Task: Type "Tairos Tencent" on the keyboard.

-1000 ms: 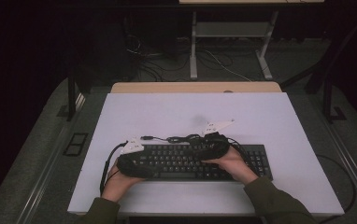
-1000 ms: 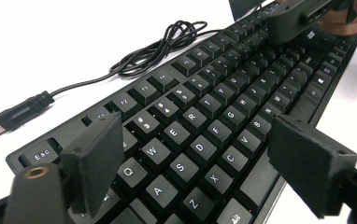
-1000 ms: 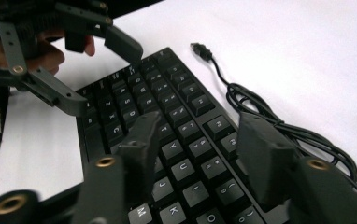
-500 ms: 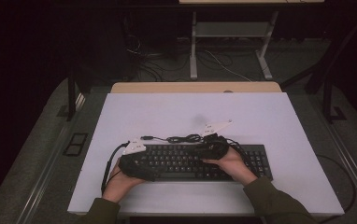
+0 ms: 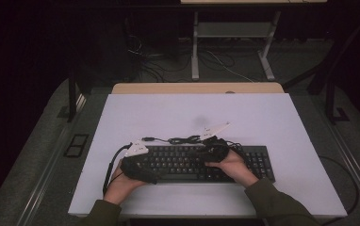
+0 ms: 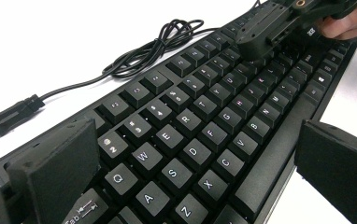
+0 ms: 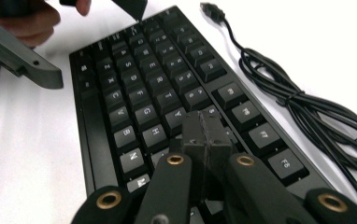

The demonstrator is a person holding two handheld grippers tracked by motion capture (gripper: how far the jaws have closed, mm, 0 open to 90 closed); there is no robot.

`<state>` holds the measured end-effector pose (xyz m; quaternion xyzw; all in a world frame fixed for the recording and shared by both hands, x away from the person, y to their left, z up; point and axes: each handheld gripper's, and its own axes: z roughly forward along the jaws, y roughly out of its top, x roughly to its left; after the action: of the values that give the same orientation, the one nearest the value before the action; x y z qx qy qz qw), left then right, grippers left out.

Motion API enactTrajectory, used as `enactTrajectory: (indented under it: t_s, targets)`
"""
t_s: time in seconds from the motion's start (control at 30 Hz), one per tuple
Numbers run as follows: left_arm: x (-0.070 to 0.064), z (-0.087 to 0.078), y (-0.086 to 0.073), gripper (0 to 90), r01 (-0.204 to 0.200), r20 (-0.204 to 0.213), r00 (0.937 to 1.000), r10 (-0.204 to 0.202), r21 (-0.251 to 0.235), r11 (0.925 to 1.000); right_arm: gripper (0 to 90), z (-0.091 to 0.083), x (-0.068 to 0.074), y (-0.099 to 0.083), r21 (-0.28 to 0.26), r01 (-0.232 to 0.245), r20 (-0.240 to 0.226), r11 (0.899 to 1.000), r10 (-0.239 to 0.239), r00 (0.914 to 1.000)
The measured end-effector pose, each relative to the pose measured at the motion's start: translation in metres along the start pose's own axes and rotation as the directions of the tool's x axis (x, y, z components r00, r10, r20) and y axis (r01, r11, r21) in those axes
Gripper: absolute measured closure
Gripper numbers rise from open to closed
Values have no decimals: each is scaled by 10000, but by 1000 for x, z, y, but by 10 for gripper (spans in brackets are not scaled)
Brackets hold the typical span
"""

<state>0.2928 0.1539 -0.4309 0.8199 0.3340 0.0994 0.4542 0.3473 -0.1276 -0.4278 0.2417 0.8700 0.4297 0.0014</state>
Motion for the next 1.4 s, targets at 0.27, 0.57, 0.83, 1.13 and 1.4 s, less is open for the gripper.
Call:
enactTrajectory:
  t_s: [0.27,0.57,0.83,1.13,1.4]
  targets:
    - [0,0,0,0,-46,35,10000,46,-14,10000,895,3,-1,-2,438,8,174,9990,-15,9998]
    - [0,0,-1,0,-94,57,9999,94,21,10000,895,7,-1,-4,693,58,206,9976,-72,9998]
    - [0,0,-1,0,-94,64,9999,94,8,10000,895,7,-1,-4,686,66,211,9976,-81,9997]
    - [0,0,-1,6,-127,51,9999,127,29,9999,859,2,1,-3,358,17,-11,9994,-17,10000]
    - [0,0,-1,14,-119,52,9999,119,26,9999,653,-5,-2,-2,-153,-227,-186,9996,224,9996]
